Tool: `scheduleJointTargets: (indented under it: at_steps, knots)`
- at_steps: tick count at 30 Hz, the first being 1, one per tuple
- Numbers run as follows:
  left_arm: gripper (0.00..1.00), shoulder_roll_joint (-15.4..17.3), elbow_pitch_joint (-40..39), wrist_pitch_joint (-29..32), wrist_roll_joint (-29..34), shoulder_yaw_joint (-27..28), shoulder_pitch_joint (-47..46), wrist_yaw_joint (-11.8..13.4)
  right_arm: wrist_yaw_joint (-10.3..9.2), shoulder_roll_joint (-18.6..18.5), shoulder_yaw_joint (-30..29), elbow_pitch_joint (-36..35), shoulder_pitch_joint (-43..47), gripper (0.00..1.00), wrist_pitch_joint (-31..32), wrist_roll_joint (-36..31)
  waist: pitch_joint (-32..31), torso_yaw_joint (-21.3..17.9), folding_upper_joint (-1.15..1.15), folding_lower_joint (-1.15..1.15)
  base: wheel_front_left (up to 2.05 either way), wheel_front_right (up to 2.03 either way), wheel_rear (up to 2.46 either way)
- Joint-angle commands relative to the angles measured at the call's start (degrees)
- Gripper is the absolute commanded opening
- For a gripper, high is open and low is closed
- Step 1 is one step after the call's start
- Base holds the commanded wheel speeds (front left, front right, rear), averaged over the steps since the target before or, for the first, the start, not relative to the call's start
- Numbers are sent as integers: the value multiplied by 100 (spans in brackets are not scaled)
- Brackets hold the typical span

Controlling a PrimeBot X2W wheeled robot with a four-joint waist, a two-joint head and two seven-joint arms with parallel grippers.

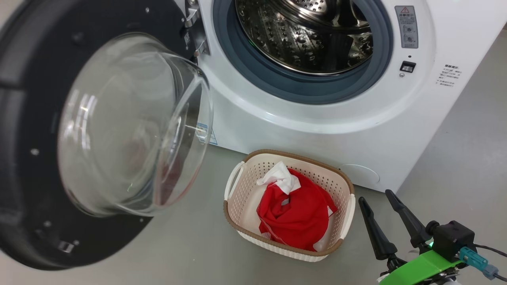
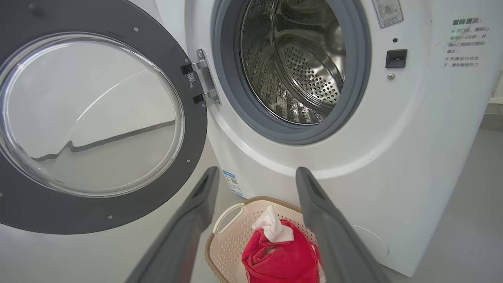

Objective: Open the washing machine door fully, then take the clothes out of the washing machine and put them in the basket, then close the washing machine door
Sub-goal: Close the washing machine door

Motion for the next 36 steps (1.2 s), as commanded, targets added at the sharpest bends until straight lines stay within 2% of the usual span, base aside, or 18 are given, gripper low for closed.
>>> scheduleJointTargets:
  at_steps: [1,12,18,28,36]
  knots:
    - [0,289,-236,91,-101,108,16,-40,36,-27,116,-125,-31,100,-37,27,-23,-17,0,0,0,0,0]
    - [0,222,-1489,666,-1108,-288,319,-41,36,-3,59,-147,22,100,-37,21,-102,-243,0,0,0,0,0]
    - [0,147,-1994,751,-1291,-638,426,-41,36,19,27,-162,32,100,-37,18,-108,-408,0,0,0,0,0]
    - [0,-356,-2673,385,-1497,-1285,265,-41,36,30,49,-164,-33,100,-37,13,-95,-788,0,0,0,0,0]
    - [0,-721,-2907,-186,-1279,-1808,67,-41,36,76,57,-162,-58,100,-37,24,-78,-1148,0,0,0,0,0]
